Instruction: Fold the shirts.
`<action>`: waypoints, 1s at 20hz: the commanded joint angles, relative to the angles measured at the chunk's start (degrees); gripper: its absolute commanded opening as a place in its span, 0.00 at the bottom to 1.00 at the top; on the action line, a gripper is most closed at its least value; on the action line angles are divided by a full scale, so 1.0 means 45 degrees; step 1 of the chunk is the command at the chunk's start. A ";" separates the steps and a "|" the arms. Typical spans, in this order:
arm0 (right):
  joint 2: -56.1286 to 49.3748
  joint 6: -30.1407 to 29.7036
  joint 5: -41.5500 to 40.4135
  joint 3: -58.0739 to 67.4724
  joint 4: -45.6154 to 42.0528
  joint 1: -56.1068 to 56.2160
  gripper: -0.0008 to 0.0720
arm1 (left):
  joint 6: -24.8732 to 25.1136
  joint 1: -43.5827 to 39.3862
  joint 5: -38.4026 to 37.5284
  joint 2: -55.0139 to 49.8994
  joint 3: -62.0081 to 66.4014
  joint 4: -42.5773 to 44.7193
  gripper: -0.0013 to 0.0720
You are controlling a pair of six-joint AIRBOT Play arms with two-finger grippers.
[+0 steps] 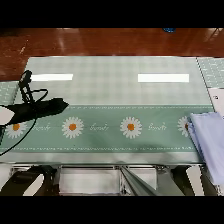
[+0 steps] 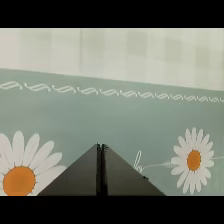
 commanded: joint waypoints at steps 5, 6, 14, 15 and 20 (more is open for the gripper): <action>-0.2579 -0.1146 -0.2958 0.3507 0.6887 0.4260 0.04 | 0.1137 -0.0015 -0.0112 -0.2356 0.5246 -0.0005 0.05; -0.2914 -0.1443 -0.3915 0.3968 0.8514 0.5595 0.04 | 0.1146 -0.0228 -0.0432 -0.3045 0.6659 0.0010 0.05; -0.6363 -0.0398 -0.5615 0.5348 0.1928 1.5013 0.04 | -0.0452 -0.2055 -0.2861 -0.6581 0.8524 0.4697 0.05; -0.6810 -0.0403 -0.5241 0.5348 0.1535 1.5251 0.04 | -0.0515 -0.2069 -0.2875 -0.6713 0.8170 0.4682 0.05; -0.7106 -0.0214 -0.5576 0.5353 0.1423 1.5329 0.04 | -0.0505 -0.2123 -0.2885 -0.6863 0.7946 0.4687 0.05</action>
